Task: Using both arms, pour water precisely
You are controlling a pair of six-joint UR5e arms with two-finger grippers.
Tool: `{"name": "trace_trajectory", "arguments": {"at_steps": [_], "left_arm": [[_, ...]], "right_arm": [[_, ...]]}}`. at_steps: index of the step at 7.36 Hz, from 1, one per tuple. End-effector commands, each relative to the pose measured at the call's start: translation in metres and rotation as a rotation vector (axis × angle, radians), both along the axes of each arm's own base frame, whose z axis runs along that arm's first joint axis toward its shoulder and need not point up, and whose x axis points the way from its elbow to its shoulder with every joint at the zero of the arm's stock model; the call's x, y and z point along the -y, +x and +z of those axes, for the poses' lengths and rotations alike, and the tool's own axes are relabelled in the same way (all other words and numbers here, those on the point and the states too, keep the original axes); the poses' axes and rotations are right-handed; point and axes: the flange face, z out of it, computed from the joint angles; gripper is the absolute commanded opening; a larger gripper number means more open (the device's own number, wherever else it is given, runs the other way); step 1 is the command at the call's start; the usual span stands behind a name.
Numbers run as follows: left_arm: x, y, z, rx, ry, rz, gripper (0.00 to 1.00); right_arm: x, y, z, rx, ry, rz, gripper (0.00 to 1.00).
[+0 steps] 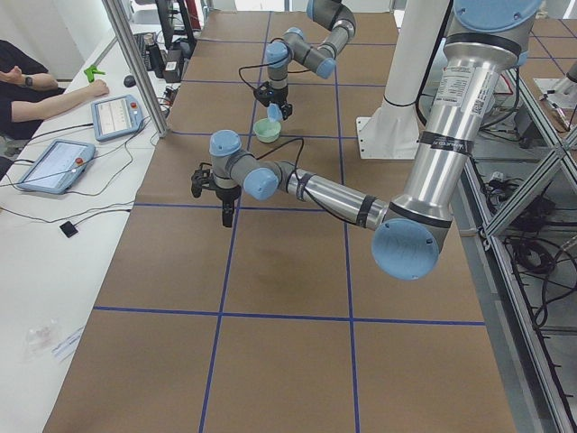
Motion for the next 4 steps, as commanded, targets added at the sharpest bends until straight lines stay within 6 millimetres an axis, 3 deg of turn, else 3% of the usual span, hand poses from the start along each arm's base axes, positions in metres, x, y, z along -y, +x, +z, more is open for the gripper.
{"name": "trace_trajectory", "arguments": {"at_steps": [1, 4], "left_arm": [[0.0001, -0.0004, 0.0, 0.0, 0.0, -0.001, 1.0], [0.0, -0.0004, -0.0007, -0.001, 0.001, -0.001, 1.0]], "right_arm": [[0.0016, -0.0025, 0.0019, -0.052, -0.018, -0.022, 0.0], [0.0035, -0.0035, -0.0047, -0.092, -0.02, -0.06, 0.0]]}}
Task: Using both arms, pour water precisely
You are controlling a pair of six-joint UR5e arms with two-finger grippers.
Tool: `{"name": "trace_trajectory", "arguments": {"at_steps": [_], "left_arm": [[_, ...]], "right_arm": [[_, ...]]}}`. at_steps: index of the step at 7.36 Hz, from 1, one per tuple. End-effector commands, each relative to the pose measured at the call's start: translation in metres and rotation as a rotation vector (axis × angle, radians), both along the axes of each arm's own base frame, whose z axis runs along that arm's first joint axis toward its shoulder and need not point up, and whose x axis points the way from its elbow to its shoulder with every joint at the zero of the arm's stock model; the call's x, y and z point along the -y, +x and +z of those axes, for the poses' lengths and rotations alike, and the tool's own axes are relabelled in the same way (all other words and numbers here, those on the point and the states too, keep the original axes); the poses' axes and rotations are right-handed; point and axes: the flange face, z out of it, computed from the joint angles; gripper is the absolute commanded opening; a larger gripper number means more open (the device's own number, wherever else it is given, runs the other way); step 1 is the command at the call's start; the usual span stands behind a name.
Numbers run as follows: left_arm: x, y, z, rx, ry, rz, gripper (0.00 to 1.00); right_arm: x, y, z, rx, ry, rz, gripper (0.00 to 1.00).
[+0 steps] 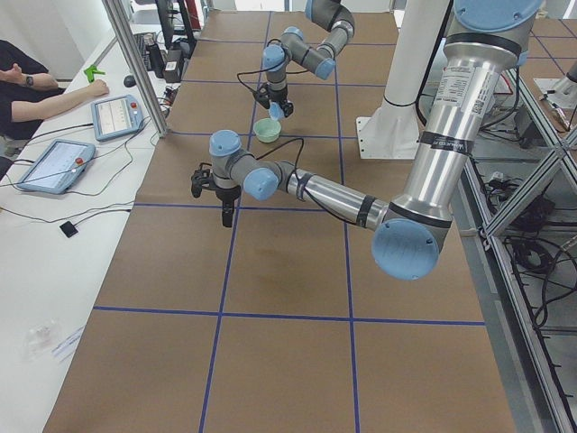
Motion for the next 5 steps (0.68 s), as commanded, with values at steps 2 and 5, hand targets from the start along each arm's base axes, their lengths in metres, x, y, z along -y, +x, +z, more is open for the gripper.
{"name": "trace_trajectory", "arguments": {"at_steps": [2, 5], "left_arm": [[0.0, 0.001, 0.0, 0.0, 0.0, 0.001, 1.0], [0.004, 0.003, 0.002, 0.003, -0.007, 0.0, 1.0]], "right_arm": [[0.003, 0.002, -0.02, 0.092, 0.062, 0.012, 0.0], [0.01, 0.013, 0.0, 0.235, 0.144, 0.121, 0.0]]}}
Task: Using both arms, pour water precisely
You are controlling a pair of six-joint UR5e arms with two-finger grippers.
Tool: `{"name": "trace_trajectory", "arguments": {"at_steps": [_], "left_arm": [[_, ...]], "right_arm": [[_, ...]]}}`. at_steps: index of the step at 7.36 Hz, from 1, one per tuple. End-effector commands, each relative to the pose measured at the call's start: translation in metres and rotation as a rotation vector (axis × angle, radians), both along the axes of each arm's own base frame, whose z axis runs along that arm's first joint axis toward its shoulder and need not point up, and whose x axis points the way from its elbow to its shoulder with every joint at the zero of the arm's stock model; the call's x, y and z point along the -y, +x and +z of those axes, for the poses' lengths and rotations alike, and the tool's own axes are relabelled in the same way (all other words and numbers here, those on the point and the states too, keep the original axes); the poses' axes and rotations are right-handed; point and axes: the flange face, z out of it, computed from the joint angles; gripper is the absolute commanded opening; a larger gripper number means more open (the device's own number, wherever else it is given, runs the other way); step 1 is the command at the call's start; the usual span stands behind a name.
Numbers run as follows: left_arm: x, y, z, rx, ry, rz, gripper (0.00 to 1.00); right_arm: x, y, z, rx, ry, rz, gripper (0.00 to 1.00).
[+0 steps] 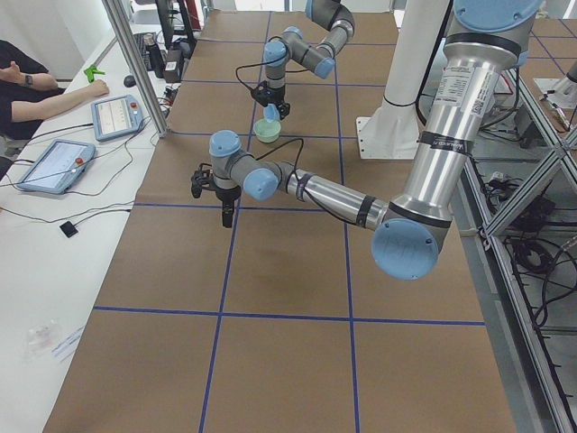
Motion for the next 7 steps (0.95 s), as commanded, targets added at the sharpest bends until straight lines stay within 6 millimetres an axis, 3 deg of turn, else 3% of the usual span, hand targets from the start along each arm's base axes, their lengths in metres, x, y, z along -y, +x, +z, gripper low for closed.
{"name": "trace_trajectory", "arguments": {"at_steps": [1, 2, 4, 6, 7], "left_arm": [[0.003, 0.002, -0.001, 0.0, -0.001, -0.001, 1.0], [0.003, 0.002, -0.001, 0.0, -0.001, -0.001, 1.0], [0.005, 0.002, -0.002, -0.001, -0.001, -0.002, 1.0], [0.005, 0.002, -0.002, -0.001, -0.002, -0.003, 1.0], [0.004, 0.002, -0.001, 0.0, -0.004, -0.003, 1.0]], "right_arm": [[0.0, 0.026, 0.015, 0.172, 0.053, 0.109, 0.0], [-0.001, 0.05, 0.007, 0.214, 0.103, 0.148, 0.0], [-0.015, 0.119, -0.006, 0.244, 0.295, 0.33, 0.0], [-0.03, 0.16, 0.009, 0.328, 0.166, 0.527, 0.0], [-0.037, 0.213, 0.023, 0.372, 0.136, 0.656, 0.0]]}}
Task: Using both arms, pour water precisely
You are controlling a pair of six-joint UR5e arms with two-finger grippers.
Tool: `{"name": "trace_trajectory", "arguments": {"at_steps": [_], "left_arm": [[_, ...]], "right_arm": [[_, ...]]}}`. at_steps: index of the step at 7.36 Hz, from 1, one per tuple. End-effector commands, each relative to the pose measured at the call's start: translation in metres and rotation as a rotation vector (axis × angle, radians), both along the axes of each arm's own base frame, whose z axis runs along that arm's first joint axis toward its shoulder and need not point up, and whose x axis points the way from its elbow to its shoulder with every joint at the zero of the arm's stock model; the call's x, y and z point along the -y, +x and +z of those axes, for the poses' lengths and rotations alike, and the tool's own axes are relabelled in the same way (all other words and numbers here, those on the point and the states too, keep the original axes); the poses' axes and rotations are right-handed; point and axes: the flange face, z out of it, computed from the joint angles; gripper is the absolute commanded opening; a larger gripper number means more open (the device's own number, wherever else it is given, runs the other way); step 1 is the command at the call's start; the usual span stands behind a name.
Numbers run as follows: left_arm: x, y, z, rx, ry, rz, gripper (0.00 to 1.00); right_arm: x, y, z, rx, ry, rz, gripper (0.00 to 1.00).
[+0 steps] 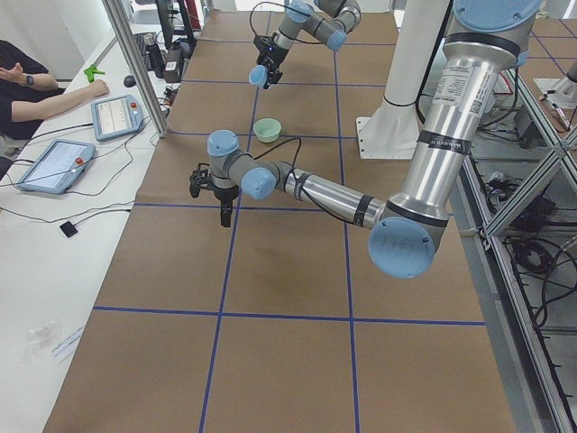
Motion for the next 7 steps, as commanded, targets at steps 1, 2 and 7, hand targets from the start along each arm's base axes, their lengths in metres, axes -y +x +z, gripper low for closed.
{"name": "trace_trajectory", "arguments": {"at_steps": [1, 2, 7], "left_arm": [[0.0, 0.0, 0.0, 0.0, 0.0, 0.0, 1.0], [0.0, 0.0, -0.001, -0.002, 0.0, -0.003, 1.0], [-0.001, -0.001, -0.006, -0.008, 0.004, -0.009, 1.0]], "right_arm": [[-0.019, 0.087, 0.035, 0.069, -0.03, 0.257, 0.0], [-0.018, 0.097, 0.054, 0.099, -0.094, 0.352, 0.0], [-0.038, 0.179, 0.203, 0.083, -0.238, 0.874, 0.0]]}}
